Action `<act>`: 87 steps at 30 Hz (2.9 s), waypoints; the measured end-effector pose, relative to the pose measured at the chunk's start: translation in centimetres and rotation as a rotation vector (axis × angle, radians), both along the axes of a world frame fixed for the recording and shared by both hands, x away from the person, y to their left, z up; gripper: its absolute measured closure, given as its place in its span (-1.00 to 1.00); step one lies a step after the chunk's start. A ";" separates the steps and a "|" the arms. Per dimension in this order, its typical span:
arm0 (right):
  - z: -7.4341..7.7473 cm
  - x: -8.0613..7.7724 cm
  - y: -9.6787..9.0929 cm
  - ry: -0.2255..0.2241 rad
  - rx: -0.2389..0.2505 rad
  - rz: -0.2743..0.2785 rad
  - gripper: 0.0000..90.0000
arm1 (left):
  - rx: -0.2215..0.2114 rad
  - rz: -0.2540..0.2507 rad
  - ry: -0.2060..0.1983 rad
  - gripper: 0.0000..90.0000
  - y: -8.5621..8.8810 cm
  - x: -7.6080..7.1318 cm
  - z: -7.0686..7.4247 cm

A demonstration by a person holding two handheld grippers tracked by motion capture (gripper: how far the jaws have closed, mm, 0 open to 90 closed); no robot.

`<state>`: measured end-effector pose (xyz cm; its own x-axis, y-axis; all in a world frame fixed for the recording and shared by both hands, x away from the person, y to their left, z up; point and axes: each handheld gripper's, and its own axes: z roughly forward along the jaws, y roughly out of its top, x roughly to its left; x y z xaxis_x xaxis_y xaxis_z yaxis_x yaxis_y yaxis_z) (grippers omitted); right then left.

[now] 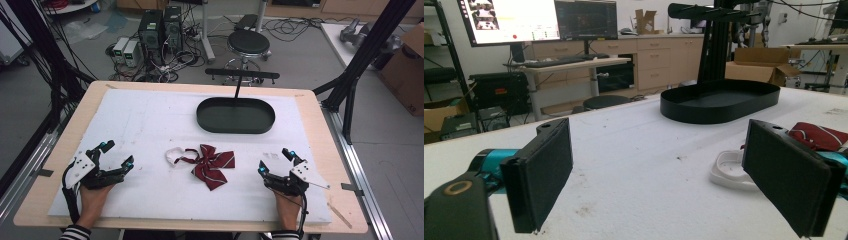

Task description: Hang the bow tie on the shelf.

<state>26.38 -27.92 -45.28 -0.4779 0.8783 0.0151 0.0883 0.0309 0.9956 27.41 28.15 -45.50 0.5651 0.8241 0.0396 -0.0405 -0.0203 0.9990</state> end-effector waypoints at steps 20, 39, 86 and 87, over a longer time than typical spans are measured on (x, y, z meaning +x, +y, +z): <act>0.0 0.0 -0.1 -0.002 0.018 -0.022 -0.85 | 0.019 0.005 0.001 -0.70 -0.1 0.0 0.1; 0.0 0.0 -0.1 0.001 0.018 -0.027 -0.85 | 0.125 -0.004 0.083 -0.70 -1.0 1.3 3.4; 0.0 0.0 -0.1 -0.002 0.018 -0.025 -0.85 | 0.514 -0.149 0.537 -0.60 -11.8 8.8 6.8; 0.0 0.0 -0.1 -0.002 0.017 -0.024 -0.85 | 0.523 -0.153 0.549 -0.60 -11.9 8.9 6.8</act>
<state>26.37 -28.06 -45.30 -0.4563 0.8893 0.0295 0.0868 0.0114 0.9962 36.29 16.28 -38.69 0.7226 0.6861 0.0836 0.4171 -0.5293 0.7389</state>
